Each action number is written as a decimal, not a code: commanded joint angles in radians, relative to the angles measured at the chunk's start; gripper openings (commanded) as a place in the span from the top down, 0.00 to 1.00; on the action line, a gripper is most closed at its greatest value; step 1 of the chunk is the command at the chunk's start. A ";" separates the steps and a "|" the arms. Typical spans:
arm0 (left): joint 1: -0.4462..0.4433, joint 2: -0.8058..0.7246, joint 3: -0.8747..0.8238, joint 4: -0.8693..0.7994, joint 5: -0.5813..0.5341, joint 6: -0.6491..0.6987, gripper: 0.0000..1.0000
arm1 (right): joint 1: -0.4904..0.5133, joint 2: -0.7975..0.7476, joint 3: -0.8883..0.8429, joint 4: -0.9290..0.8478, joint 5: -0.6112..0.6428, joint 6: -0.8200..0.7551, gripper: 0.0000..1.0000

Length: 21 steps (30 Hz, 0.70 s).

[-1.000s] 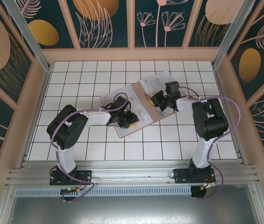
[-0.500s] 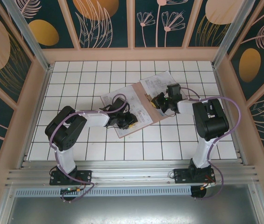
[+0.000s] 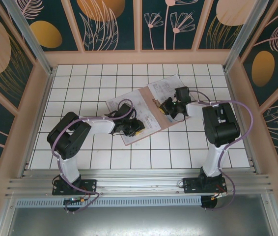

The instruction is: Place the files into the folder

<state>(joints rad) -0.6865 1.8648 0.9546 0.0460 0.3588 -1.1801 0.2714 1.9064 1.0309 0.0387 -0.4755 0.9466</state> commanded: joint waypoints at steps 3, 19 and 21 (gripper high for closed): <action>0.008 -0.004 -0.043 -0.123 -0.032 -0.016 0.71 | -0.029 0.124 -0.023 -0.303 0.260 -0.008 1.00; 0.020 -0.016 -0.084 -0.097 -0.029 -0.040 0.71 | -0.019 0.178 0.078 -0.442 0.353 -0.046 1.00; 0.021 -0.017 -0.088 -0.095 -0.030 -0.039 0.71 | -0.016 0.187 0.086 -0.455 0.367 -0.046 1.00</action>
<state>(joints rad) -0.6777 1.8423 0.9131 0.0772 0.3588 -1.2091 0.2768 1.9652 1.1683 -0.1833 -0.4347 0.8959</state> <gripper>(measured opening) 0.289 0.057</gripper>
